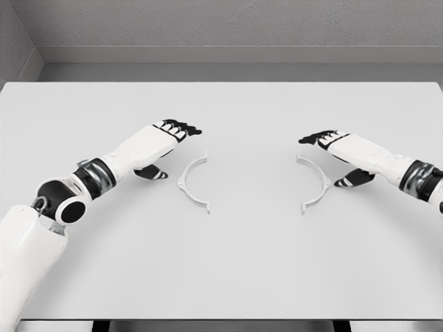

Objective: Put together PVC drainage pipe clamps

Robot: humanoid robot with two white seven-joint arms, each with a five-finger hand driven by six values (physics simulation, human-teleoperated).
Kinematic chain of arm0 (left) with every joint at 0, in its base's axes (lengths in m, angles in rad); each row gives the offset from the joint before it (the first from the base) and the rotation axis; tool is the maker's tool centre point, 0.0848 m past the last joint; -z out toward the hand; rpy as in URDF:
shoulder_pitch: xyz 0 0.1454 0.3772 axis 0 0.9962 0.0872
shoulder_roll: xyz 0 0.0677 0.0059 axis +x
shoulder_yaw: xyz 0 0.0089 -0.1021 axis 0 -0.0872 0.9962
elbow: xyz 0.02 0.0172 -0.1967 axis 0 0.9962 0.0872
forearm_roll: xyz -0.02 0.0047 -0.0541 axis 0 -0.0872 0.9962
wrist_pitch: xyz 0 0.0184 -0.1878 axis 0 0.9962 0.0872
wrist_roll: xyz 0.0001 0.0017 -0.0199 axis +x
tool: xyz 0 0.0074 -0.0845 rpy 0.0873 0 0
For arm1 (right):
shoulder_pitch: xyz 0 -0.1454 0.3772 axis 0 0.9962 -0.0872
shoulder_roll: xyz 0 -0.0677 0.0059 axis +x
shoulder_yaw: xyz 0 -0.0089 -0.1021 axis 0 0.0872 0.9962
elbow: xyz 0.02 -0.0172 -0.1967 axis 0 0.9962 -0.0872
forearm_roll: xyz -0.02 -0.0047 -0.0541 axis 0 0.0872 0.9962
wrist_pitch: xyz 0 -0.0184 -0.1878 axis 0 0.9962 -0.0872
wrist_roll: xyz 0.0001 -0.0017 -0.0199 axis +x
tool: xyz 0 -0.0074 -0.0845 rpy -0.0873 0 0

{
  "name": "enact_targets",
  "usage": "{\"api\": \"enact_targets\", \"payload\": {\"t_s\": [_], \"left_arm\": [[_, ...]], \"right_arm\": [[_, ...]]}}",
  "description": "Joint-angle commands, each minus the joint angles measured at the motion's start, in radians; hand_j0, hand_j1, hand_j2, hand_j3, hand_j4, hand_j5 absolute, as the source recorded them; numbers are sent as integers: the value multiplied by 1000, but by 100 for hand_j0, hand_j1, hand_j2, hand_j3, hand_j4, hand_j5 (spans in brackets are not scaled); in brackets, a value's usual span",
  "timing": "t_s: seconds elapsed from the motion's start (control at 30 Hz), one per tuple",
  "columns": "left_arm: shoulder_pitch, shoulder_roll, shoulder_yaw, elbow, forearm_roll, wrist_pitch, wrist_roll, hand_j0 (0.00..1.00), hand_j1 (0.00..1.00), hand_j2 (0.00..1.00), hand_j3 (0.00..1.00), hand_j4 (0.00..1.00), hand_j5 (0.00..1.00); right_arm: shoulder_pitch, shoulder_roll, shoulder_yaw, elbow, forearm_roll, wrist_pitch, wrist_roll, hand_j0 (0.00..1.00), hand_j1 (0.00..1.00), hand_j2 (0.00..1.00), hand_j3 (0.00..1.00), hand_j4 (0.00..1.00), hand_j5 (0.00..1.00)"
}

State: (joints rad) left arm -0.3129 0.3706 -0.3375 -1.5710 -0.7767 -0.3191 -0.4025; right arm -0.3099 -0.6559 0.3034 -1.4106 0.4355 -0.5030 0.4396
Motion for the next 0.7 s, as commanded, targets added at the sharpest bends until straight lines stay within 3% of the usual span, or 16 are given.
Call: {"api": "enact_targets", "payload": {"t_s": [0.0,0.67], "left_arm": [[0,1,-8,-4,4,2,1,100,100,100,100,100,100],[-8,-2,-51,8,-3,9,1,100,100,100,100,100,100]], "right_arm": [[0,2,0,-1,-6,1,-1,100,100,100,100,100,100],[0,24,0,-7,-6,1,1,100,100,100,100,100,100]]}}
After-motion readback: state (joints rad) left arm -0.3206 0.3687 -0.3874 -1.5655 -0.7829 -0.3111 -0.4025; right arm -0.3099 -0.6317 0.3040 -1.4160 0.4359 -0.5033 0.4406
